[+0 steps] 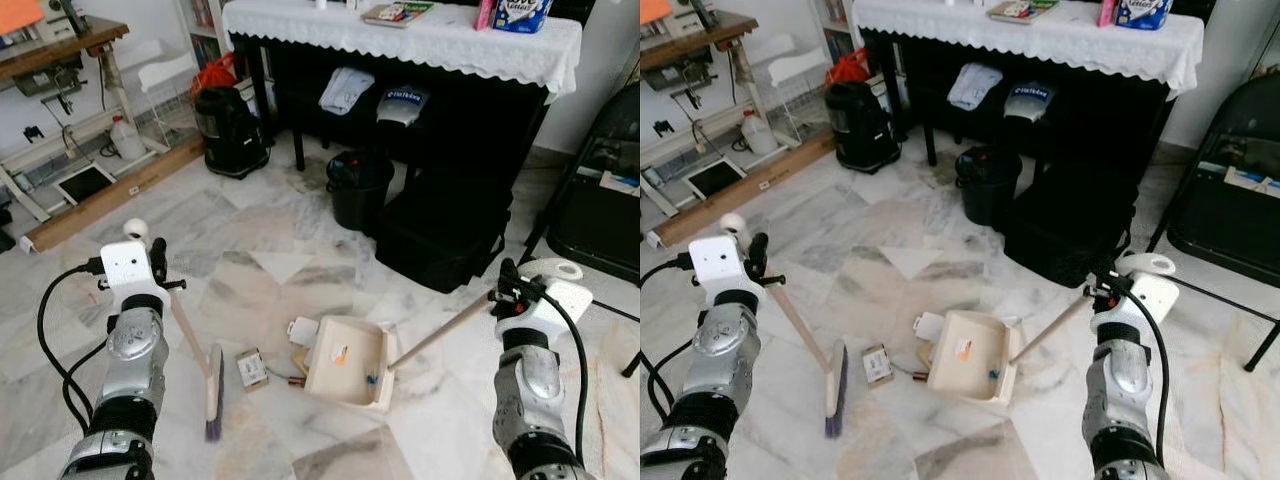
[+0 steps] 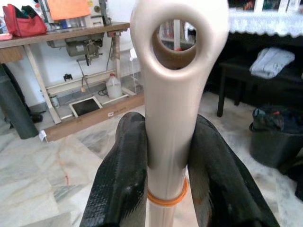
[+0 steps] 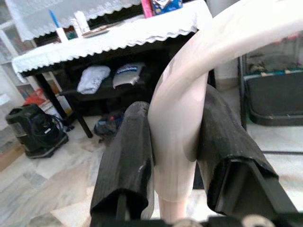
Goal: Sweep floor
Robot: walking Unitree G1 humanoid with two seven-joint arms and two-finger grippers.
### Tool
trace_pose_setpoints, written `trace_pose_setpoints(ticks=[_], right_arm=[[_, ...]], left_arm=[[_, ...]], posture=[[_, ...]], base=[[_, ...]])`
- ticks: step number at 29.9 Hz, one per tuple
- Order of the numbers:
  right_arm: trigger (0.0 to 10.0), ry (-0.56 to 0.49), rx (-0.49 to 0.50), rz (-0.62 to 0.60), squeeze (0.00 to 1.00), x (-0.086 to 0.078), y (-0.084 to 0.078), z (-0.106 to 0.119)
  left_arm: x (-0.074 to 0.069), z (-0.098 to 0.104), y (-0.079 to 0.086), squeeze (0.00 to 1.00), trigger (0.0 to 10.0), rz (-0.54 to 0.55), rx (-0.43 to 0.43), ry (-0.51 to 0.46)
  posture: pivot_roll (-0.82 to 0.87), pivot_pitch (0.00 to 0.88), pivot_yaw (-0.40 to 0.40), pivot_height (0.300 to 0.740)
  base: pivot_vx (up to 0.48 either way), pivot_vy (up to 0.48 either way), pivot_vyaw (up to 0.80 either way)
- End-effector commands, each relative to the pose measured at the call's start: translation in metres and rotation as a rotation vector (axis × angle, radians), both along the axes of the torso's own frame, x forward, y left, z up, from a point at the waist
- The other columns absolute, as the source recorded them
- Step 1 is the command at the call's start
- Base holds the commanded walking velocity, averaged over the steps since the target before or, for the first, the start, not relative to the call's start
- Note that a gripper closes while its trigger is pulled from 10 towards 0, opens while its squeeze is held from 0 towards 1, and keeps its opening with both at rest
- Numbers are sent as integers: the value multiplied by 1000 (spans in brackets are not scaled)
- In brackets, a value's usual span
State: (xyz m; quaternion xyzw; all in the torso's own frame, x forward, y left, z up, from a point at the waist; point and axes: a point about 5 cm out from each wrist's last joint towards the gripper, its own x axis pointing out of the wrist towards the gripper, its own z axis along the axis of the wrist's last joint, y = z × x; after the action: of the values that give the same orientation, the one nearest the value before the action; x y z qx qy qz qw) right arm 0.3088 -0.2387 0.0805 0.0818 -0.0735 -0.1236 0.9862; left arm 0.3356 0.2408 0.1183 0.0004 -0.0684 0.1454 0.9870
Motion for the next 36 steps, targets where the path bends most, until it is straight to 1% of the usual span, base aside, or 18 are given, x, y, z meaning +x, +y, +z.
trace_pose_setpoints(ticks=[1, 4, 6, 9, 12, 13, 15, 17, 21, 24, 27, 30, 33, 36], right_arm=[[10000, -84, -19, 9, 0, 6, 3, 18], [10000, -109, -41, -11, 0, 1, -3, 21], [10000, -120, -45, -14, 0, -1, -4, 23], [10000, -131, -63, -16, 0, -3, -5, 25], [10000, -134, -69, -14, 0, -1, -5, 27], [10000, -150, -80, 0, 0, 3, -4, 34], [10000, -162, -80, 1, 0, 4, -4, 37], [10000, -171, -79, -17, 0, 2, -6, 40], [10000, -169, -80, -36, 0, 1, -9, 40], [10000, -182, -85, -16, 0, 2, -8, 45], [10000, -180, -88, -4, 0, 3, -6, 45], [10000, -169, -89, 5, 0, 6, -5, 46], [10000, -165, -86, 14, 0, 7, -2, 46], [10000, -160, -86, 22, 0, 7, 0, 44]], left_arm=[[1, 15, 10, 0, 10000, 39, 3, -71], [-3, 14, 10, 0, 10000, 29, 10, -76], [-4, 14, 9, 0, 10000, 23, 14, -78], [-7, 7, 6, 0, 10000, 18, 11, -68], [-6, 6, 4, 0, 10000, 23, 3, -69], [-4, 7, -4, 0, 10000, 3, 1, -74], [-3, 7, -9, 0, 10000, -10, -4, -76], [-3, 5, -14, 0, 10000, -23, -7, -68], [0, 3, -20, 0, 10000, -42, -7, -55], [0, 4, -24, 0, 10000, -53, 4, -58], [-2, 5, -26, 0, 10000, -65, 27, -67], [-5, 6, -23, 0, 10000, -39, 36, -78], [-5, 10, -22, 0, 10000, -50, 56, -90], [-6, 10, -22, 0, 10000, -44, 53, -92]], posture=[[-74, 0, 77, 740], [-81, 0, 76, 740], [-82, 0, 77, 740], [-68, 0, 56, 740], [-73, 0, 55, 740], [-90, 0, 60, 740], [-99, 0, 66, 740], [-109, 0, 76, 740], [-127, 0, 82, 740], [-95, 0, 57, 740], [-85, 0, 47, 740], [-64, 0, 32, 740], [-55, 0, 27, 740], [-59, 0, 30, 740]], base=[[0, 0, 0], [0, 0, 0], [0, 0, 438], [0, 0, 708], [0, 0, 792], [0, 0, 794], [0, 0, 794], [0, 0, 794], [0, 0, 800], [0, 0, 800], [0, 0, 800], [0, 0, 800], [0, 0, 800], [0, 0, 800]])
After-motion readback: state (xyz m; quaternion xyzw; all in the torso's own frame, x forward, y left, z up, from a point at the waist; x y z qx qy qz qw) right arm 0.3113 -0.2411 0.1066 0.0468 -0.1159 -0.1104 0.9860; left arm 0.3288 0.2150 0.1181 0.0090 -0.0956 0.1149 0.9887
